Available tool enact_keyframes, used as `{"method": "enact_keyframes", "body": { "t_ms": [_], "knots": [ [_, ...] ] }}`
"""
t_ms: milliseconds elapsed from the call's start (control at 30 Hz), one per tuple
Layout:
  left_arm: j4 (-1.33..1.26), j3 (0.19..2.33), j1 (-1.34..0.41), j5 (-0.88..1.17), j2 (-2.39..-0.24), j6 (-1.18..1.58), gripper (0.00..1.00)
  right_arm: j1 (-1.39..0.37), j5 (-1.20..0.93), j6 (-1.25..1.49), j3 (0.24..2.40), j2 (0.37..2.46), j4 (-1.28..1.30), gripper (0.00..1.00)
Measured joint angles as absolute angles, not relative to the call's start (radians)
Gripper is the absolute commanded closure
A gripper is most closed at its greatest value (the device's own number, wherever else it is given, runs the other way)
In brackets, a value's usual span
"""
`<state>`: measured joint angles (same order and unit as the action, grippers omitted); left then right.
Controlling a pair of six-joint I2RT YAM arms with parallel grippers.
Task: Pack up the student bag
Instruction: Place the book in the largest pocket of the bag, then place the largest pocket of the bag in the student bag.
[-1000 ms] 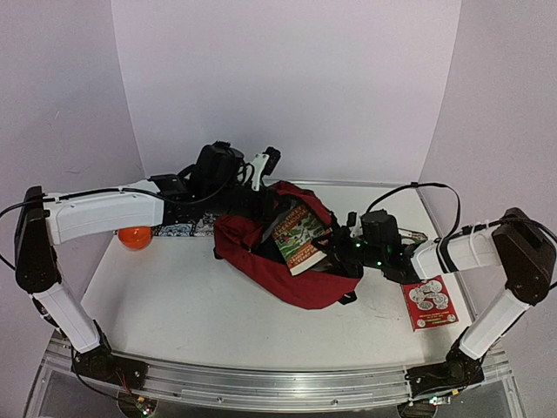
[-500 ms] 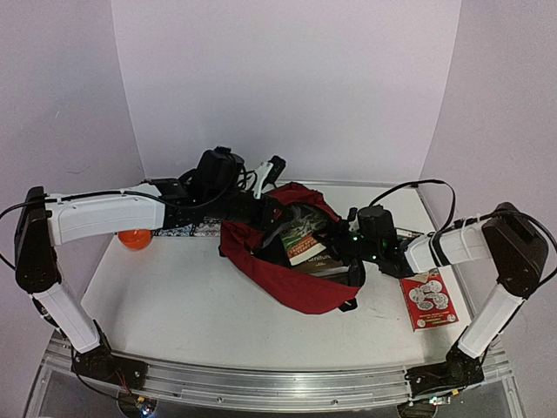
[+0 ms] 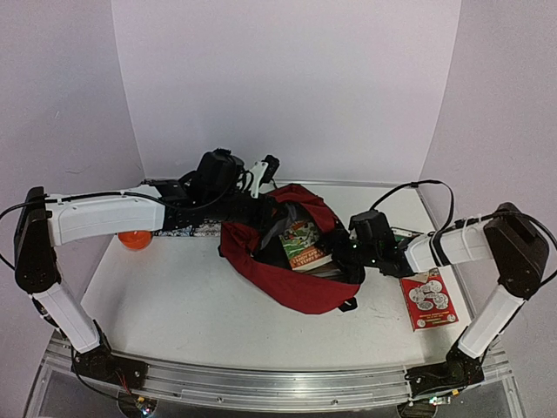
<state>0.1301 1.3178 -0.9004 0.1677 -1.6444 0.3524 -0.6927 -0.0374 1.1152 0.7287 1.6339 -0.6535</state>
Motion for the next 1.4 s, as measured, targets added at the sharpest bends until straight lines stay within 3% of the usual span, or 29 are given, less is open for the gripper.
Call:
{"method": "enact_keyframes", "body": {
  "t_ms": [467, 633, 1067, 1233, 1400],
  "knots": [
    [0.13, 1.318, -0.817, 0.075, -1.673, 0.407, 0.75, -0.722, 0.064, 0.895, 0.731, 1.414, -0.31, 0.1],
    [0.133, 1.301, -0.768, 0.053, -1.696, 0.431, 0.61, -0.688, 0.095, 0.834, 0.726, 1.294, -0.208, 0.02],
    [0.141, 1.205, -0.7, 0.058, -1.665, 0.464, 0.19, -0.485, 0.122, 0.91, 0.459, 1.042, -0.221, 0.02],
    [0.185, 1.182, -0.699, 0.052, -1.555, 0.45, 0.08, -0.442, 0.124, 0.96, 0.416, 1.042, -0.251, 0.02],
    [0.225, 1.176, -0.692, 0.024, -1.444, 0.45, 0.05, -0.305, 0.078, 0.897, 0.446, 1.064, -0.255, 0.02]
  ]
}}
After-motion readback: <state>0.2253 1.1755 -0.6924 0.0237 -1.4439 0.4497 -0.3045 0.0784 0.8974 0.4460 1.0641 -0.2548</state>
